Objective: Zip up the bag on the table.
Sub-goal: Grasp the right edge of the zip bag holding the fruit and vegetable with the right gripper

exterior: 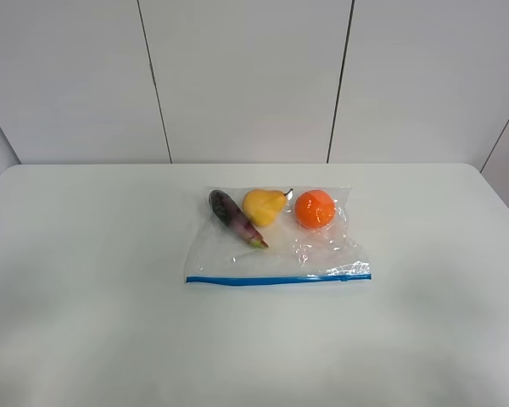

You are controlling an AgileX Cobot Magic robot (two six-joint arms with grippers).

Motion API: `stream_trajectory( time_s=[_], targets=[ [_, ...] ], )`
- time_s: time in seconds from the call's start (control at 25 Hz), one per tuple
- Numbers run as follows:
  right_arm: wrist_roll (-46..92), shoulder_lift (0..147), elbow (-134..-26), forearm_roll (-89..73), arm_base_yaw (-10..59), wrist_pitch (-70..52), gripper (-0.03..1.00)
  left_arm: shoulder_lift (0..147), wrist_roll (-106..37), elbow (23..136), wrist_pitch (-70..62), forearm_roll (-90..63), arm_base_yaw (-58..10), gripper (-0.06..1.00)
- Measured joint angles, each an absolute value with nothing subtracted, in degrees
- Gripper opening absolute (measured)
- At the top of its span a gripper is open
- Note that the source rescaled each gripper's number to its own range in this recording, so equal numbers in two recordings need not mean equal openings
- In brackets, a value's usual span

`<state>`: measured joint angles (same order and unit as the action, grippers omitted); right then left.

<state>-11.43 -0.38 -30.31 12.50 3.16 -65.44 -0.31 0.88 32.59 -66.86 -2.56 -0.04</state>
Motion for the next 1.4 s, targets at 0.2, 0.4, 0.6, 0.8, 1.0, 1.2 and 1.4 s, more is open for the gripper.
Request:
stream_trajectory(
  time_s=[0.2, 0.4, 0.6, 0.8, 1.0, 1.2, 1.4],
  targets=[
    [-11.43, -0.38, -30.31, 12.50, 3.16, -65.44, 0.89, -0.31, 0.88, 32.59, -66.86, -2.56, -0.04, 0.54],
    [-11.43, -0.38, -30.31, 12.50, 3.16, -65.44, 0.89, -0.31, 0.88, 32.59, -66.86, -2.56, -0.04, 0.54],
    [-11.43, -0.38, -30.31, 12.50, 3.16, -65.44, 0.89, -0.31, 0.88, 32.59, -66.86, -2.56, -0.04, 0.54],
    [-11.43, -0.38, -30.31, 12.50, 3.16, -65.44, 0.89, -0.31, 0.88, 32.59, -66.86, -2.56, -0.04, 0.54],
    [-11.43, -0.38, -30.31, 12.50, 3.16, -65.44, 0.89, -0.31, 0.88, 32.59, -66.86, -2.56, -0.04, 0.54],
    [-11.43, -0.38, -30.31, 12.50, 3.16, -65.16, 0.89, -0.31, 0.88, 32.59, -66.86, -2.56, -0.04, 0.54],
    [-11.43, -0.38, -30.31, 11.54, 3.16, -64.50, 0.89, -0.31, 0.88, 32.59, -66.86, -2.56, -0.04, 0.54]
  ],
)
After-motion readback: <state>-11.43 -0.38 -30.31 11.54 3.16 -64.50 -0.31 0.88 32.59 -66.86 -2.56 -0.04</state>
